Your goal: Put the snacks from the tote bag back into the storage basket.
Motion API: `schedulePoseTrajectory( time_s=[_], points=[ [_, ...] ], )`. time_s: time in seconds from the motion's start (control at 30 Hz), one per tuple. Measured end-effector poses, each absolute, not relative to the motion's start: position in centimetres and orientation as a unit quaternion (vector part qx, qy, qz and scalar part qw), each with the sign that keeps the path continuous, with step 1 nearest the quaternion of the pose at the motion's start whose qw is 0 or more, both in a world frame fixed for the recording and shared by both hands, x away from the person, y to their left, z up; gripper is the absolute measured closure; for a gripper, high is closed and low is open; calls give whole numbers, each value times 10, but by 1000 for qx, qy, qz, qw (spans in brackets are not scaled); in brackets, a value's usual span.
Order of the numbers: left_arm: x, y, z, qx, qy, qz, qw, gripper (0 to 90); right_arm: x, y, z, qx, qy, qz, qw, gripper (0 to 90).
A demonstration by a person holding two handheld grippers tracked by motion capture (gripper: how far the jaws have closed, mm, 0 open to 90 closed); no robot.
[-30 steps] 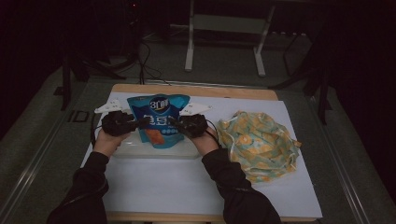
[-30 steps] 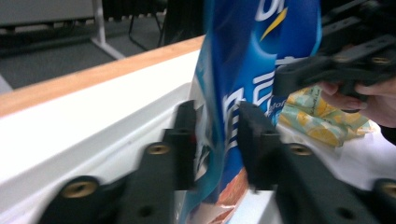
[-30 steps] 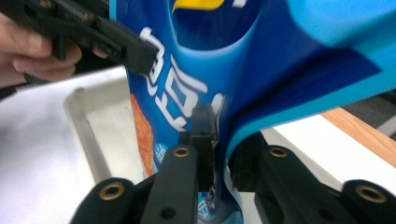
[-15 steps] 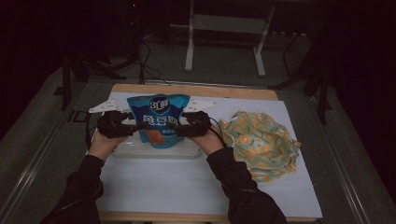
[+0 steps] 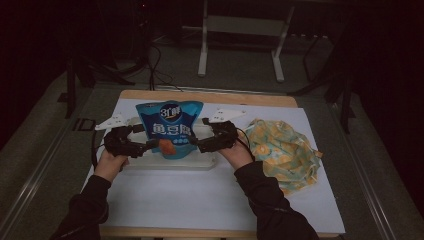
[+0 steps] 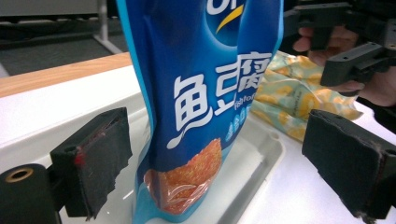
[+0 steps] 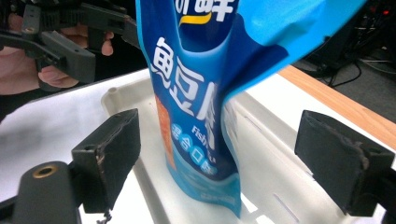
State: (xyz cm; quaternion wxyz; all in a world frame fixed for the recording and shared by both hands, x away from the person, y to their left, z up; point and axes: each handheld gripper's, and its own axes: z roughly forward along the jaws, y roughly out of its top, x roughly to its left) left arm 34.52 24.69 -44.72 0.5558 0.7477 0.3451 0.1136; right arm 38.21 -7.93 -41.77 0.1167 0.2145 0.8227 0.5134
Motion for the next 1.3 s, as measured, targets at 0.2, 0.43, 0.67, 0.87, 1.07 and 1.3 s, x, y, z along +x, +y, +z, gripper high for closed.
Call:
schedulePoseTrajectory(
  time_s=[0.2, 0.43, 0.67, 0.87, 1.07, 1.3],
  points=[
    [332, 245, -447, 746, 345, 118, 557, 87, 376, -92, -416, 210, 825, 509, 124, 147],
    [319, 246, -450, 749, 347, 115, 553, 84, 366, -107, -416, 207, 830, 504, 121, 147],
    [306, 247, -454, 746, 345, 112, 559, 84, 356, -128, -415, 209, 829, 503, 128, 147],
    [289, 240, -459, 747, 336, 109, 563, 84, 349, -142, -415, 214, 826, 504, 134, 147],
    [275, 228, -464, 750, 326, 105, 565, 84, 338, -156, -420, 215, 825, 503, 139, 147],
    [267, 216, -468, 758, 313, 89, 565, 84, 324, -176, -427, 222, 821, 507, 143, 147]
  ],
)
